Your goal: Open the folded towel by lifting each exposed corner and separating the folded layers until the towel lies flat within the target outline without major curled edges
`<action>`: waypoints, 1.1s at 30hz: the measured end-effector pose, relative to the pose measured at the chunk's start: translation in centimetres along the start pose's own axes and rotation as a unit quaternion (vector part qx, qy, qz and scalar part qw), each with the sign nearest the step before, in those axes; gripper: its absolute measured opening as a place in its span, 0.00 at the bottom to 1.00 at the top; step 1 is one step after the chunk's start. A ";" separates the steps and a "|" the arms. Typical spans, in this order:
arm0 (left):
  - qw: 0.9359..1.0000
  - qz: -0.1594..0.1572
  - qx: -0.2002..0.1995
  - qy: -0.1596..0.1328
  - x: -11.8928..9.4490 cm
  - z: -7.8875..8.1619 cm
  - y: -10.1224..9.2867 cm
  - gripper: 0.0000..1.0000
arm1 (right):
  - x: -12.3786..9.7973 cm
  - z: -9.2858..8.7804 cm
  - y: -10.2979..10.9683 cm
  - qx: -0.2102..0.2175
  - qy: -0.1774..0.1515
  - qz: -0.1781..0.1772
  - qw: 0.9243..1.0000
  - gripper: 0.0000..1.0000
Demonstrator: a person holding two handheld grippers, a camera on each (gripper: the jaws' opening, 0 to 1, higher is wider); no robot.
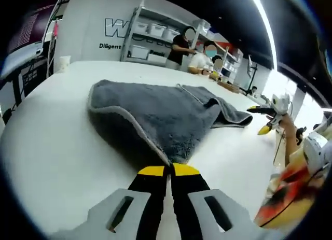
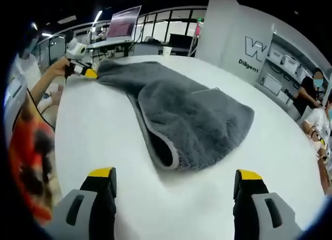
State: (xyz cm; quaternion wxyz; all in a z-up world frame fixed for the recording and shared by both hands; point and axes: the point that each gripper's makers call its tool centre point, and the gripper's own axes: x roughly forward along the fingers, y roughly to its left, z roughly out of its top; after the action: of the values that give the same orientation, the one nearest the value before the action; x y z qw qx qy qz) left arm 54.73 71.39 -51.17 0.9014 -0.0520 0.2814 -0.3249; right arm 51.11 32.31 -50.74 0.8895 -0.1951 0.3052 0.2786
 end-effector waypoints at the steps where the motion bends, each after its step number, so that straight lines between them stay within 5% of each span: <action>1: 1.000 -0.002 0.000 0.000 -0.1 0.0 -0.2 0.02 | 0.0 0.0 0.0 0.000 0.000 0.000 1.000 0.94; 14: 1.000 -0.017 -0.002 0.002 -0.9 -0.9 -1.1 0.06 | -0.1 -0.3 0.2 -0.004 0.004 0.000 1.000 0.94; 18: 1.000 -0.014 -0.006 -0.025 -1.1 0.0 -1.2 0.30 | -0.2 -0.2 0.3 -0.005 0.004 0.000 1.000 0.93; 23: 1.000 -0.002 -0.006 -0.024 -1.5 0.2 -1.3 0.57 | -0.2 -0.2 0.4 -0.007 0.004 0.001 1.000 0.93; 30: 0.997 0.079 -0.011 0.005 -2.3 0.4 -0.3 0.94 | -0.1 -0.2 0.5 -0.007 0.008 0.002 1.000 0.93; 33: 0.996 0.088 0.006 0.002 -2.6 0.9 -0.5 0.99 | -0.1 -0.3 0.6 -0.008 0.011 0.003 1.000 0.92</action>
State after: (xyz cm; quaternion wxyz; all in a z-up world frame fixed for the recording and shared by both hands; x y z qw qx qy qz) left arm 53.33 72.53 -49.10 0.9262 -0.0213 0.2849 -0.2458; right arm 50.61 32.59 -50.98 0.8839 -0.2040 0.3130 0.2814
